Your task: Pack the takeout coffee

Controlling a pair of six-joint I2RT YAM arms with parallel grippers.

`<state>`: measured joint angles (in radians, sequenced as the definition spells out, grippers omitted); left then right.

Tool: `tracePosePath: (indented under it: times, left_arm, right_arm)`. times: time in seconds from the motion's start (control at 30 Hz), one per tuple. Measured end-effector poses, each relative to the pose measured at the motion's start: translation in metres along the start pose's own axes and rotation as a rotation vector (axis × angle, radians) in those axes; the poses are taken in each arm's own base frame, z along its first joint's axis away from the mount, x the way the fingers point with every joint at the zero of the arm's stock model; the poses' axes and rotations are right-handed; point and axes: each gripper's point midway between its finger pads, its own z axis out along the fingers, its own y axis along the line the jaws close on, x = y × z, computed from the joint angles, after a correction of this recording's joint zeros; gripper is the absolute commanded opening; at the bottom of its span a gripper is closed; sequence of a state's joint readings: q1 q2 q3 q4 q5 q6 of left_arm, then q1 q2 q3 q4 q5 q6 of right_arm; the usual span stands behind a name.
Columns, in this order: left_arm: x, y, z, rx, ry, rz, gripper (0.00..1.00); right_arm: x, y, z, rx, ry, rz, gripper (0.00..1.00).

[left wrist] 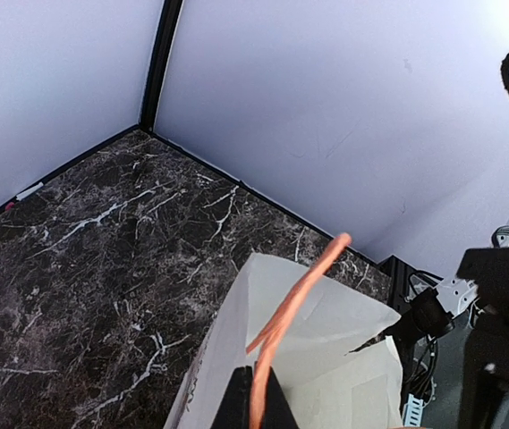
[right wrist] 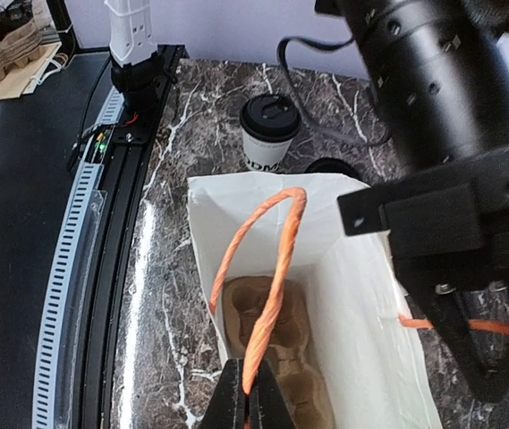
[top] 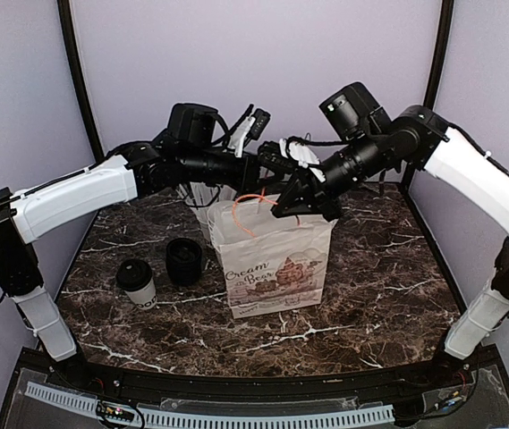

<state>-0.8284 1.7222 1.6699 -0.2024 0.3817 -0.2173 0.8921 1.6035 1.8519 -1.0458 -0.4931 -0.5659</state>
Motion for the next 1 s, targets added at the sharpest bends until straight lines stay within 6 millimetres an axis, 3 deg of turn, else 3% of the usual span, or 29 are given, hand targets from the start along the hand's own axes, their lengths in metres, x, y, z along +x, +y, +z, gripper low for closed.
tracePosePath:
  times: [0.2, 0.3, 0.43, 0.63, 1.0]
  left_arm:
    - [-0.012, -0.003, -0.002, 0.008, -0.039, -0.024, 0.00]
    - [-0.031, -0.009, -0.008, 0.018, -0.091, -0.024, 0.00]
    - [-0.061, -0.022, -0.022, 0.039, -0.167, -0.016, 0.00]
    - [-0.089, -0.035, -0.039, 0.064, -0.245, -0.007, 0.00]
    - [-0.093, -0.035, -0.041, 0.056, -0.259, 0.000, 0.00]
  right_arm:
    - [-0.047, -0.004, -0.044, 0.090, -0.112, -0.095, 0.00]
    - [-0.073, -0.004, -0.070, 0.140, -0.183, -0.148, 0.00]
    - [-0.094, 0.000, -0.092, 0.167, -0.245, -0.197, 0.00]
    - [-0.096, 0.005, -0.097, 0.150, -0.251, -0.209, 0.00]
    - [-0.090, 0.005, -0.090, 0.134, -0.225, -0.201, 0.00]
